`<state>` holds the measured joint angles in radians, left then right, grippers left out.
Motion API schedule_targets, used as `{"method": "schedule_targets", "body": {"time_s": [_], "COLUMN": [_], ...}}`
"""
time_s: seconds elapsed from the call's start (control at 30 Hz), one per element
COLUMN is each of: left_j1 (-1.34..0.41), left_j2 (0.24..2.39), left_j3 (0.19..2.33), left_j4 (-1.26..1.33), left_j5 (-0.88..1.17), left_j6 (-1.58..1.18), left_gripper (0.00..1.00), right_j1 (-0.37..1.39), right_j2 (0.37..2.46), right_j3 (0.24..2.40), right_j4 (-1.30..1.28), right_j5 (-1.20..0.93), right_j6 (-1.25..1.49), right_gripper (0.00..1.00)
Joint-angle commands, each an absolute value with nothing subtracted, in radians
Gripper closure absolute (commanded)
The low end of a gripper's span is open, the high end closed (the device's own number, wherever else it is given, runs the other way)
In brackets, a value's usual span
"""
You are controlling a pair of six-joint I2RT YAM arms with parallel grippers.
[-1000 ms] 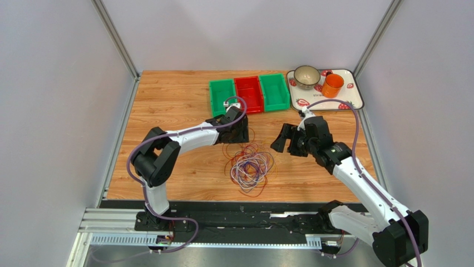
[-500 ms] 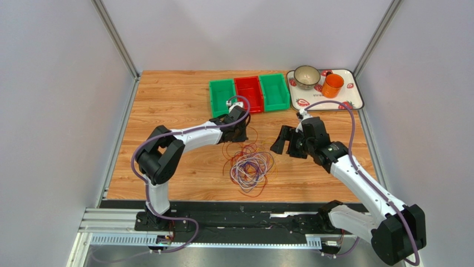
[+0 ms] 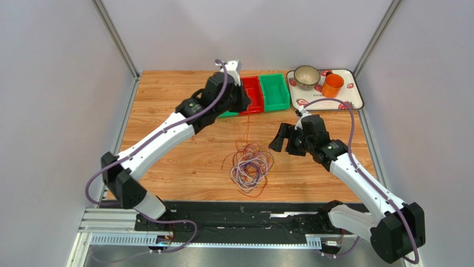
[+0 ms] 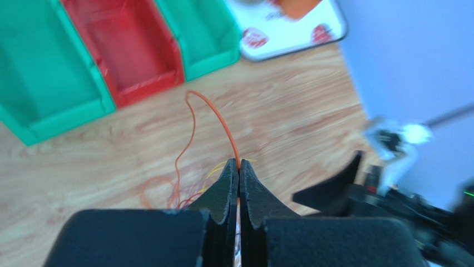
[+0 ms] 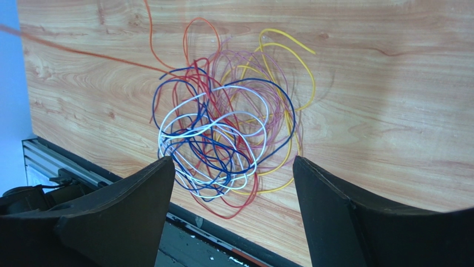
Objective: Untangle the cables
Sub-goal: Untie the cable.
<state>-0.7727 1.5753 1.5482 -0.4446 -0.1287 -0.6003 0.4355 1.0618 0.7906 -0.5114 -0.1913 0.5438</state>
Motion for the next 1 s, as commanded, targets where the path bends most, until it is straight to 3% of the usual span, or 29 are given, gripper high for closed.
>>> {"method": "schedule_targets", "body": {"time_s": [0.0,0.37,0.57,0.97], "left_j1": [-0.778,-0.778,-0.778,-0.778], "left_j2": [1.467,1.362,1.402,1.267], "left_j3": [1.637,1.934,2.069,1.395], "left_j4": [-0.439,-0.382,-0.426,-0.156], "left_j5": [-0.019,0.233,0.265,0.481], "left_j6": [-0.482,-0.341,-0.325,-0.377], "left_gripper": [1.0,1.0,1.0,1.0], "right_j1": [0.439,0.439,0.439,0.439], "right_j2": [1.01,0.809,0.724,0.574], "right_j3": [0.864,0.858,0.862,0.854], "right_j4": [-0.451,-0.328,-0.31,-0.325], "right_j5": [-0.215,-0.239,-0.23,-0.284], "right_j6": [0.523,0.505,0.492,0.462], "right_gripper": [0.18,0.16,0.16,0.15]}}
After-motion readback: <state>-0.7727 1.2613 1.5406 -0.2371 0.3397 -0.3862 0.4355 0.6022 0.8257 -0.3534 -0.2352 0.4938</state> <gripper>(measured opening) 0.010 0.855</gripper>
